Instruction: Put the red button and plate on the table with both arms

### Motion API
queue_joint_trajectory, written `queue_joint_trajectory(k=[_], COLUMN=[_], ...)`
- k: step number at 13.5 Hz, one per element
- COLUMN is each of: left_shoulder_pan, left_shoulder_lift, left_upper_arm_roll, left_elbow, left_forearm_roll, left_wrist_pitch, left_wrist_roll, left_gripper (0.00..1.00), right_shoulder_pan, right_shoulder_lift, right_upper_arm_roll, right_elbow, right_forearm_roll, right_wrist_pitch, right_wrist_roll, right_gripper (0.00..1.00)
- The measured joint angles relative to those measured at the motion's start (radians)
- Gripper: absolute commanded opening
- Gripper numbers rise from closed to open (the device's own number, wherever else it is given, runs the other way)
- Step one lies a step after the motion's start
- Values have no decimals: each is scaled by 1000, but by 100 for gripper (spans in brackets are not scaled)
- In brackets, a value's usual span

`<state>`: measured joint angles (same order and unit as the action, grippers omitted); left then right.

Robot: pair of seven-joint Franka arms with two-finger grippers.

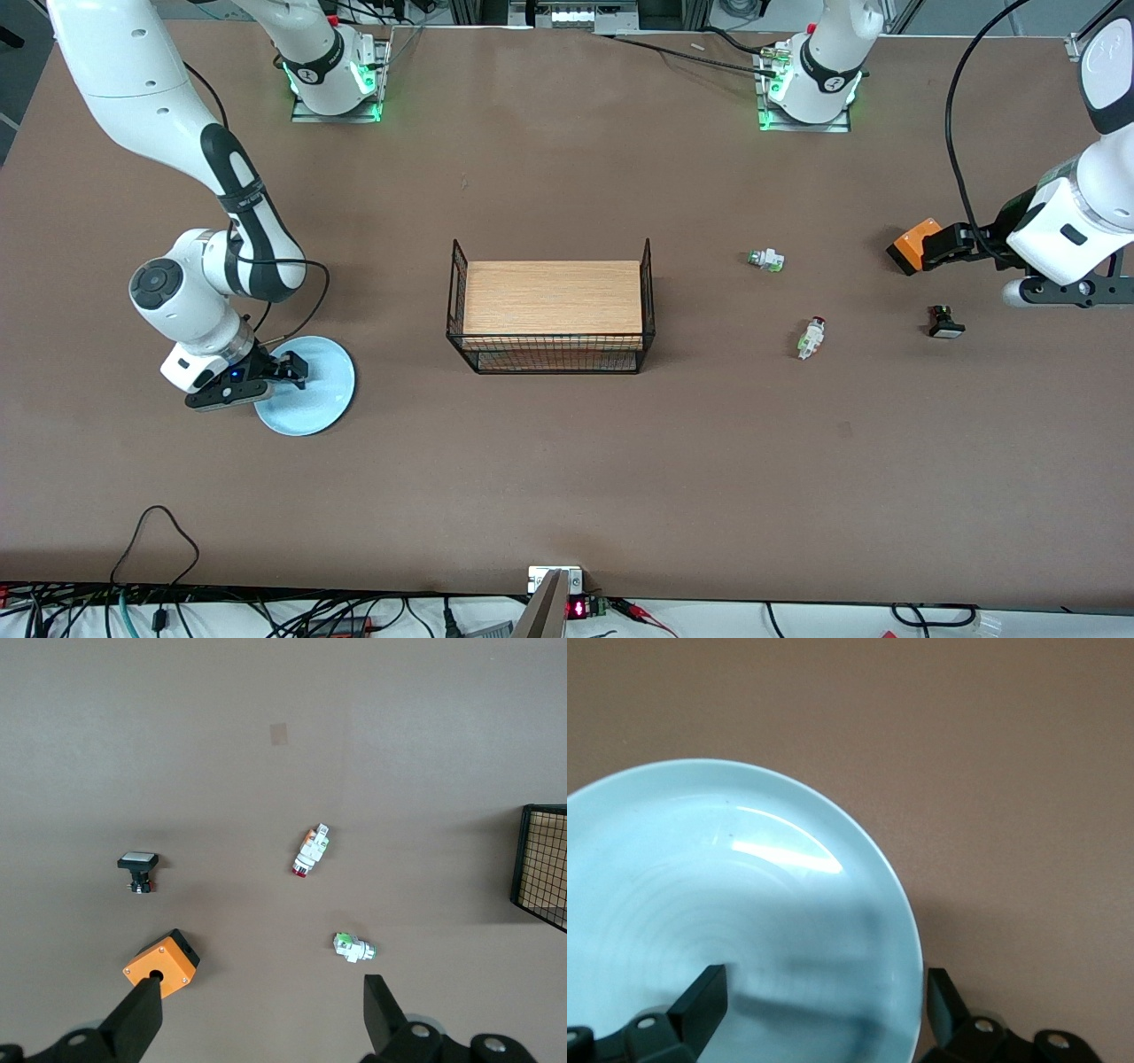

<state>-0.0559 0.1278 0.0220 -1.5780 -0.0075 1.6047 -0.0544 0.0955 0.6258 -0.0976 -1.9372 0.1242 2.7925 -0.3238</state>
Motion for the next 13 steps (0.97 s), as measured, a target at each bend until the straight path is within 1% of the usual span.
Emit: queue_joint_trajectory(k=[1,2,3,6,8,11,13], left_shoulder_pan=[-3,-9,-13,-27,-43,-56,-72], left_shoulder_lift=[0,0,0,0,5,23,26], left_upper_arm_roll=[0,-1,-2,-4,-5,-6,-10], left_elbow=[1,4,9,16,16,17,19], left_forearm_roll=[0,0,0,0,0,0,0], left_wrist_pitch=[0,0,0,0,0,0,-1], left_wrist_roll=[0,0,0,0,0,0,-2], left_gripper=[100,100,100,100,100,100,100], right_shoulder_pan=[1,3,5,6,5,5,5], right_shoulder_lift=[-19,-44,-69,-129,-151,-177,-210], right_upper_arm_roll=[1,1,2,-2,-11,-14,-16], right_elbow=[9,36,82,278,403,559,629], right_forearm_roll=[0,0,0,-15,-73,-111,-121], right_wrist_pitch=[-44,-133,-256,-658,-865,-1112,-1239], right_wrist_roll=[0,0,1,19,44,67,73], right_gripper=[100,100,100,100,100,100,100])
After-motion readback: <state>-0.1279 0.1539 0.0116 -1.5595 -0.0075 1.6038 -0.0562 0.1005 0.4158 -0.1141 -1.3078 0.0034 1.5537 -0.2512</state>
